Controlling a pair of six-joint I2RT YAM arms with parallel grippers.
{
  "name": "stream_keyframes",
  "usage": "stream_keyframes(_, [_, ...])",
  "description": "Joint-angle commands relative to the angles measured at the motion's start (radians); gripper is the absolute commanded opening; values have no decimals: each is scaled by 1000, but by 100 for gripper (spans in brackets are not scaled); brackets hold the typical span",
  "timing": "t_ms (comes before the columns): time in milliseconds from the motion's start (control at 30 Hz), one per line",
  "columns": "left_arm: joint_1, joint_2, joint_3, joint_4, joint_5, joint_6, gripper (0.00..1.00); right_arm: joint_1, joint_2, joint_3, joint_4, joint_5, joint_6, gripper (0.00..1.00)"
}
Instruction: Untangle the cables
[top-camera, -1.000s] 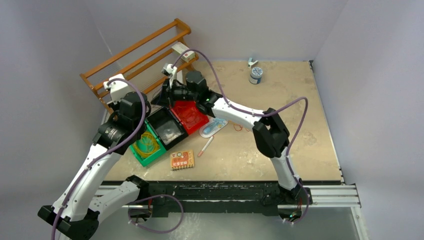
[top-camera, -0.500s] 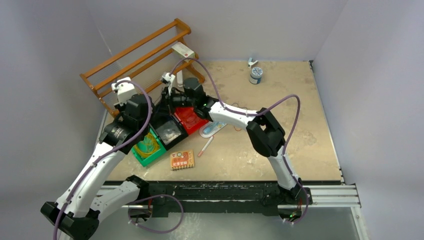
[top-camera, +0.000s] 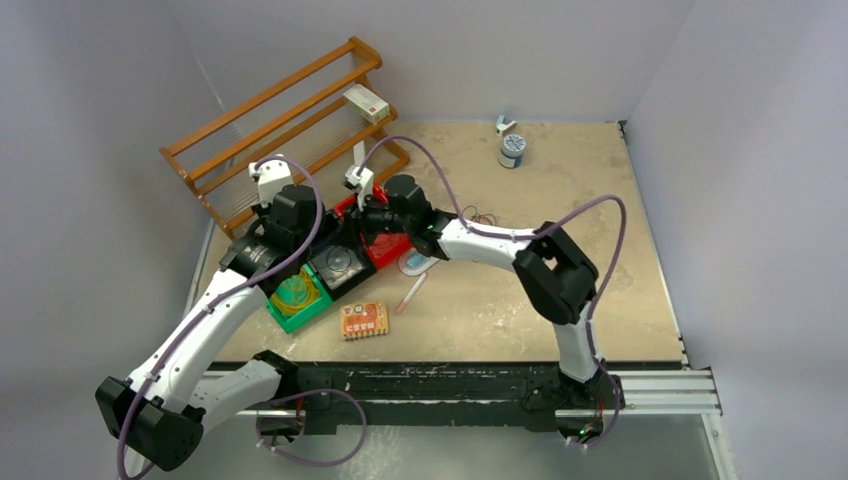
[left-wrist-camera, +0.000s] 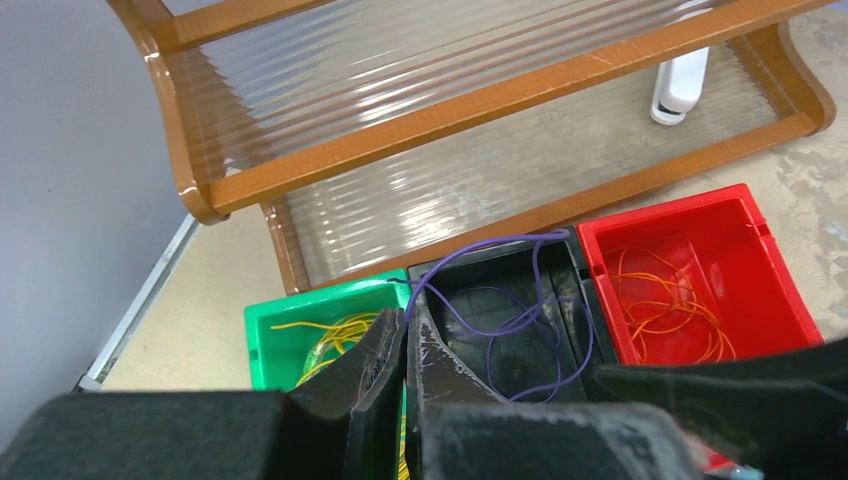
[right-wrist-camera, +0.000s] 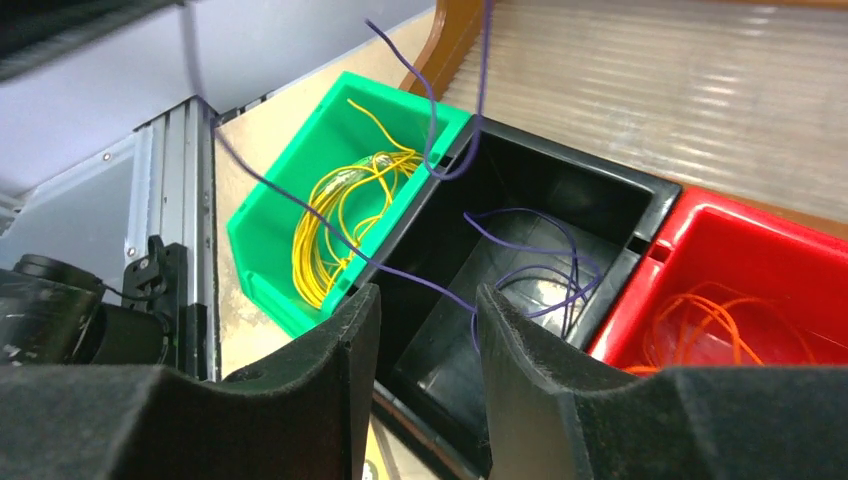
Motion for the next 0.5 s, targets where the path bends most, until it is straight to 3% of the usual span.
stream_keyframes(0, [8, 12, 3, 80, 38, 4, 0, -4, -175, -95, 83, 76, -47, 44])
stream_keyframes(333, [15, 49, -60, 138, 145, -48, 0, -23, -435, -421, 175, 369, 0, 46])
stream_keyframes(467, [15, 68, -103, 165, 204, -91, 0, -37, -486, -463, 185, 418, 2, 46])
